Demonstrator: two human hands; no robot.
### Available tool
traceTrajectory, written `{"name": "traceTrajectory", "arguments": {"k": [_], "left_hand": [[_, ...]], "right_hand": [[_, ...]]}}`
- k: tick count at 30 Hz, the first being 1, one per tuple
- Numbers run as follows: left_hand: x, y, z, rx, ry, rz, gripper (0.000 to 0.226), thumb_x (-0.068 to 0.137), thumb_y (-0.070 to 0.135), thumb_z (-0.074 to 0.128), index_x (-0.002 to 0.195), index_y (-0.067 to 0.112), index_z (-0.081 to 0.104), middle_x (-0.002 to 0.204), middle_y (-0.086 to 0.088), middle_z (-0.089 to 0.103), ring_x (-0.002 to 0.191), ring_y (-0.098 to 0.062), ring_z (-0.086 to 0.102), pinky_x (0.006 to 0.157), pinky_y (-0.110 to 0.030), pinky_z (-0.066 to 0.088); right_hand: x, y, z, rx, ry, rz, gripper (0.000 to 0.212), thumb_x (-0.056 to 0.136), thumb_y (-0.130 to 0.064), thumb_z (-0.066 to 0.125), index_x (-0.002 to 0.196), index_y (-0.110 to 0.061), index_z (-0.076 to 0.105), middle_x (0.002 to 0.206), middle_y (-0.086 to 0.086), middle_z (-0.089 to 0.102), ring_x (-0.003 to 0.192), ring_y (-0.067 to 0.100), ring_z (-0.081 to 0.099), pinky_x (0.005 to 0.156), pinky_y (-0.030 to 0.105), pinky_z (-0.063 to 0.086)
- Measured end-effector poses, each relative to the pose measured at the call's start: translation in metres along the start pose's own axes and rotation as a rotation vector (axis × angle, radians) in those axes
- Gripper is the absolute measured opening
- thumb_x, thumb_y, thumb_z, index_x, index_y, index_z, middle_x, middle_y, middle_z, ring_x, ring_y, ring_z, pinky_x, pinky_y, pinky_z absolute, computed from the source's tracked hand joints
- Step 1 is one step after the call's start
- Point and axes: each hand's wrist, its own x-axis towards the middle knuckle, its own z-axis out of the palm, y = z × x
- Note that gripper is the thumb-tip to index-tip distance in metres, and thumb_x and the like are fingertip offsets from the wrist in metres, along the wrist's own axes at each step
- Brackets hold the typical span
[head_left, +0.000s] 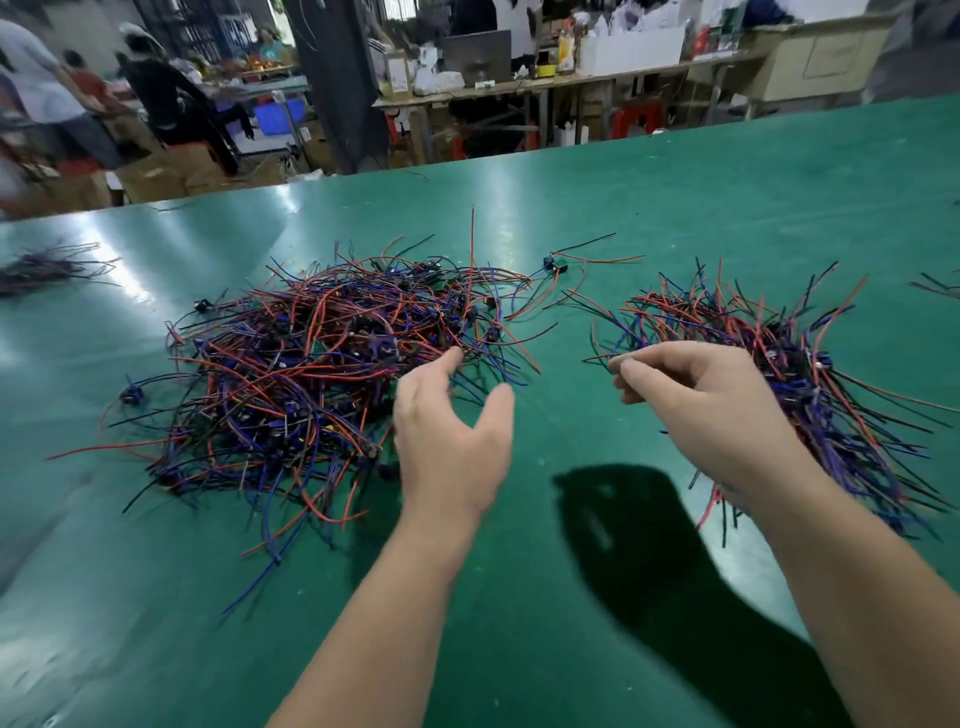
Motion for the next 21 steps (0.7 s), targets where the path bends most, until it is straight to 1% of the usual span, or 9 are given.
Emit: {"name": "traceTrajectory", "arguments": {"k": [3, 5, 7, 11, 13, 15, 17, 19, 21], "left_hand": [[-0.022, 0.014, 0.011, -0.092, -0.167, 0.238, 0.034, 0.074, 0.023, 0.061, 0.105, 0.014, 0.069, 0.103, 0.002, 0.061, 0.096, -0.002, 0.055, 0.088, -0.011, 0.039], [-0.034, 0.016, 0.018, -0.075, -0.315, 0.409, 0.023, 0.073, 0.014, 0.064, 0.094, 0.011, 0.073, 0.095, 0.0, 0.063, 0.092, -0.006, 0.058, 0.087, -0.011, 0.04], [-0.041, 0.015, 0.022, -0.054, -0.449, 0.512, 0.022, 0.073, 0.011, 0.064, 0.092, 0.01, 0.074, 0.094, -0.003, 0.064, 0.093, -0.013, 0.06, 0.09, -0.017, 0.043], [-0.043, 0.013, 0.022, -0.119, -0.475, 0.53, 0.016, 0.073, 0.01, 0.066, 0.086, 0.011, 0.074, 0.087, -0.001, 0.063, 0.086, -0.011, 0.061, 0.084, -0.017, 0.044], [-0.04, 0.013, 0.021, -0.208, -0.449, 0.403, 0.008, 0.076, 0.015, 0.064, 0.072, 0.017, 0.07, 0.075, 0.004, 0.065, 0.074, -0.007, 0.06, 0.073, -0.018, 0.045], [-0.036, 0.014, 0.022, -0.311, -0.436, 0.129, 0.025, 0.08, 0.026, 0.058, 0.056, 0.019, 0.06, 0.065, -0.001, 0.067, 0.064, -0.022, 0.06, 0.065, -0.03, 0.048], [-0.029, 0.015, 0.023, -0.407, -0.452, -0.178, 0.043, 0.088, 0.031, 0.054, 0.047, 0.018, 0.055, 0.064, -0.007, 0.07, 0.059, -0.026, 0.059, 0.062, -0.03, 0.049], [-0.024, 0.016, 0.024, -0.481, -0.523, -0.359, 0.041, 0.097, 0.024, 0.047, 0.059, 0.018, 0.061, 0.074, -0.008, 0.072, 0.056, -0.02, 0.061, 0.058, -0.023, 0.048], [-0.022, 0.018, 0.023, -0.516, -0.578, -0.396, 0.026, 0.099, 0.022, 0.042, 0.089, 0.019, 0.065, 0.091, -0.003, 0.072, 0.061, -0.012, 0.065, 0.06, -0.02, 0.046]], "right_hand": [[-0.003, -0.004, 0.01, 0.418, -0.172, 0.196, 0.011, 0.091, -0.021, 0.058, 0.089, -0.018, 0.068, 0.077, 0.004, 0.072, 0.067, 0.014, 0.065, 0.061, 0.021, 0.047], [-0.005, -0.003, 0.012, 0.542, -0.231, 0.247, 0.017, 0.082, -0.024, 0.064, 0.096, -0.014, 0.066, 0.083, 0.009, 0.071, 0.069, 0.018, 0.064, 0.062, 0.024, 0.049], [-0.006, -0.002, 0.01, 0.538, -0.239, 0.254, 0.019, 0.077, -0.011, 0.069, 0.095, -0.009, 0.066, 0.084, 0.013, 0.07, 0.065, 0.016, 0.061, 0.056, 0.021, 0.049], [-0.006, -0.004, 0.007, 0.564, -0.22, 0.285, 0.022, 0.07, 0.009, 0.069, 0.088, -0.004, 0.066, 0.075, 0.01, 0.069, 0.058, 0.011, 0.064, 0.046, 0.016, 0.047], [-0.005, -0.005, 0.007, 0.68, -0.198, 0.278, 0.028, 0.06, 0.006, 0.07, 0.086, -0.003, 0.064, 0.07, 0.008, 0.069, 0.059, 0.013, 0.067, 0.05, 0.015, 0.049], [-0.004, -0.008, 0.007, 0.78, -0.193, 0.273, 0.03, 0.055, 0.002, 0.067, 0.085, -0.003, 0.064, 0.067, 0.005, 0.069, 0.061, 0.015, 0.069, 0.054, 0.014, 0.049], [-0.004, -0.009, 0.007, 0.874, -0.2, 0.279, 0.029, 0.056, 0.003, 0.065, 0.084, -0.004, 0.064, 0.07, 0.006, 0.071, 0.062, 0.016, 0.069, 0.055, 0.014, 0.05], [-0.004, -0.011, 0.005, 0.953, -0.226, 0.283, 0.025, 0.058, 0.004, 0.063, 0.081, -0.005, 0.067, 0.074, 0.009, 0.072, 0.063, 0.017, 0.07, 0.056, 0.016, 0.052], [-0.005, -0.012, 0.004, 0.997, -0.274, 0.269, 0.022, 0.06, 0.005, 0.061, 0.074, -0.008, 0.073, 0.076, 0.009, 0.072, 0.064, 0.017, 0.07, 0.056, 0.018, 0.053]]}}
